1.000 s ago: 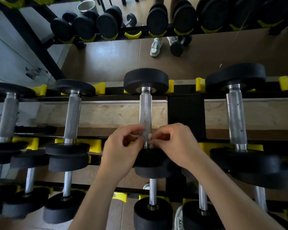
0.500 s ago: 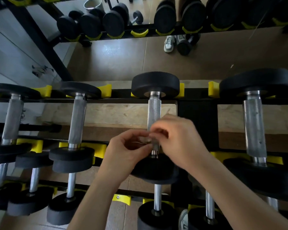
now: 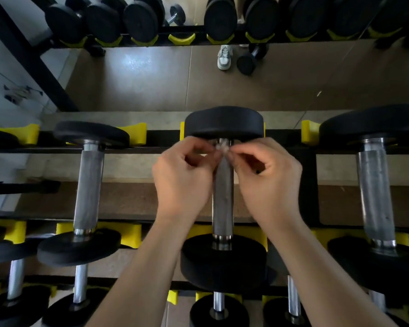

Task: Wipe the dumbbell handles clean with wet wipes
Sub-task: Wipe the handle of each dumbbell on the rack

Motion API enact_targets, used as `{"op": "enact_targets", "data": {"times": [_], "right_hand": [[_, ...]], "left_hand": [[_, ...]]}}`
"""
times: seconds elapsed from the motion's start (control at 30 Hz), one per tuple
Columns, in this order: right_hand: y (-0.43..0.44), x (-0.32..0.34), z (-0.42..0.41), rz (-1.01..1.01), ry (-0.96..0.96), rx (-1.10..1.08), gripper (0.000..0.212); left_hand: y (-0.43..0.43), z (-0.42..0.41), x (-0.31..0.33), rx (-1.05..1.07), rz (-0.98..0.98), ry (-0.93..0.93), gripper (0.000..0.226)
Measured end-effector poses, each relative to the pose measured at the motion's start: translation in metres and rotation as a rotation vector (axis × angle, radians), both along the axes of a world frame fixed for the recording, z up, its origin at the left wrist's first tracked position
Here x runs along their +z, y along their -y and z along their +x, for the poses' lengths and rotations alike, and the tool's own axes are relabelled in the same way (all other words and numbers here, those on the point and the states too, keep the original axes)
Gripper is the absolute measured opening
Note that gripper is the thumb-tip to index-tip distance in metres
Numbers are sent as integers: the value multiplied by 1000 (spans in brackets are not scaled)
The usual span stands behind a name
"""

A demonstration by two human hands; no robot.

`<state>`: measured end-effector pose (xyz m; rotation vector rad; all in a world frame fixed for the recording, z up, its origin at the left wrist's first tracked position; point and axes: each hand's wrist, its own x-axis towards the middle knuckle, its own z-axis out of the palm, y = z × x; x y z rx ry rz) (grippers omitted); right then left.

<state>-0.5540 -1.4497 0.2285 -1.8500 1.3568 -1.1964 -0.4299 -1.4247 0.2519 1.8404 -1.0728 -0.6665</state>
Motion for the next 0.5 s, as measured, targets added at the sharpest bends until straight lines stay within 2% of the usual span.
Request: {"op": "enact_targets", "data": {"times": [0.1,0.23,0.37,0.43,0.5], "right_hand": [[2,1,8,31,31,-56,10],[-26,2,-5,72,-74,119,12],[-49,5,-20,167,-127,337,12],[-51,8,-24,234,-165,379,9],[-47,10,-21,191,-187,334,5]], "left_hand": [[8,1,1,28,-32,17,16],[-21,9,-5,-81,182,197,24],[-56,12,1,-296,386,276,26],[-61,13,6,-375,425,360,11],[-61,11,10,-337,399,374,17]]}}
